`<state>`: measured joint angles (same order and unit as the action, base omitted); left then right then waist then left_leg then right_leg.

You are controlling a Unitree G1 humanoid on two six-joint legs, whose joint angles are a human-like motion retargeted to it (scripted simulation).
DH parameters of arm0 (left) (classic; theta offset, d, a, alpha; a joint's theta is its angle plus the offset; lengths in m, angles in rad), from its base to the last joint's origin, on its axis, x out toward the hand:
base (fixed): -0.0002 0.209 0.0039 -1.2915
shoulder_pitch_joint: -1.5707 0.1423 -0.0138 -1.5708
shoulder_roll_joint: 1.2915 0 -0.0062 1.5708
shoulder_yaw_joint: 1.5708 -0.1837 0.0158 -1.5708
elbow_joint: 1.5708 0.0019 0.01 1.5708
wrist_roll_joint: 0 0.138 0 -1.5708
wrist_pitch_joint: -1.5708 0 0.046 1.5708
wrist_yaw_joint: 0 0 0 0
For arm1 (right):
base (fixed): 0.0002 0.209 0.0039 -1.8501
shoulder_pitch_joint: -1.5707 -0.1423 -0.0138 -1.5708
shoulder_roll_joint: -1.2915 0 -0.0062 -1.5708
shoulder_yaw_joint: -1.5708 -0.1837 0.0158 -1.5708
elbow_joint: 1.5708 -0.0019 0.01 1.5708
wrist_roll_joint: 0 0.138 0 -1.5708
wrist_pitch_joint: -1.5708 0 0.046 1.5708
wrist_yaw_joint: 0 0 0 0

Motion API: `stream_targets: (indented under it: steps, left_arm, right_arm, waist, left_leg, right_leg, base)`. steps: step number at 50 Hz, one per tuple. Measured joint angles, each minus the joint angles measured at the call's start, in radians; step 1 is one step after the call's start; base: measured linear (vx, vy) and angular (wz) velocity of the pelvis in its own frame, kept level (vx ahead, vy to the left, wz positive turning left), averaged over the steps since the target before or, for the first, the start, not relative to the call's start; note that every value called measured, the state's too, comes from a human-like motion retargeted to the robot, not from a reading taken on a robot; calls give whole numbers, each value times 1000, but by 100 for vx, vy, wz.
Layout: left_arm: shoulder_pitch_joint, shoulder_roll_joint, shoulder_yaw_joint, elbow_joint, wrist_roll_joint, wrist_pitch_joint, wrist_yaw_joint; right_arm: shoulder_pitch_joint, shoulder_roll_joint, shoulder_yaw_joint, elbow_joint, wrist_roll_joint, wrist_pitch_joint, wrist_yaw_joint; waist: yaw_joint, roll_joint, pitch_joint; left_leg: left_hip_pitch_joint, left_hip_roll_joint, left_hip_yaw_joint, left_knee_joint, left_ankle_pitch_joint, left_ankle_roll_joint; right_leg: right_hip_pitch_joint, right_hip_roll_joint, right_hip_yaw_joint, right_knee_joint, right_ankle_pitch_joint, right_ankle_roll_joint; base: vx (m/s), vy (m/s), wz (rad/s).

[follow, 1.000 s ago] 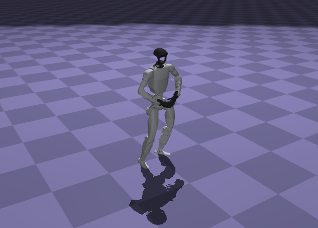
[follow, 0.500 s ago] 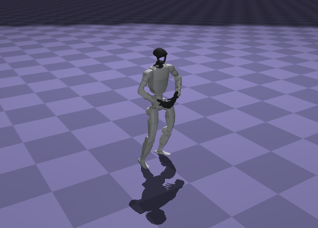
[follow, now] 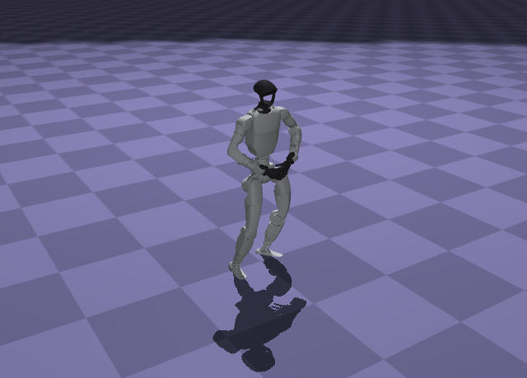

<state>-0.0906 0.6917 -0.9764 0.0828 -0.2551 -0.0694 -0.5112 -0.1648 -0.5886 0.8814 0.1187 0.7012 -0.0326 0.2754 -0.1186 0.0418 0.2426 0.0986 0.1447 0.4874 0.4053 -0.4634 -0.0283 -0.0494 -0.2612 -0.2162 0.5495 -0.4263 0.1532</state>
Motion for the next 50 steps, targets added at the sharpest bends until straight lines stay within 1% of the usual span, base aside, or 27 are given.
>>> stream_targets:
  steps: [12, 23, 38, 50]
  left_arm:
    - [9, -21, 27, 23, 1, 20, 3]
    - [40, -50, 76, 66, -13, 49, 10]
    - [69, -60, 113, 116, -78, 86, 58]
    - [86, -78, 141, 147, -103, 98, 105]
  right_arm:
    - [-3, 6, -13, 6, 3, 14, 4]
    - [10, 22, -36, 11, 47, 39, 7]
    - [-13, 42, 19, 29, 104, 77, -8]
    - [-8, 78, 25, 70, 145, 105, -6]
  waist:
    - [2, -3, 6]
    - [3, -2, 11]
    - [6, 7, 25]
    - [11, 8, 19]
  left_leg:
    - [-27, 13, 0, 53, -16, 7]
    - [-55, 25, -8, 105, -33, 15]
    - [-104, 56, -29, 180, -44, 8]
    - [-115, 62, -47, 165, -31, 3]
  right_leg:
    - [-15, -3, -1, 18, -7, 0]
    - [-37, -6, 4, 58, -26, -7]
    - [-66, 8, 10, 100, -54, -35]
    - [-73, 31, 24, 83, -47, -53]
  base:
    - [0, 0, 0]
    - [0, 0, 0]
    - [0, 0, 0]
    - [0, 0, 0]
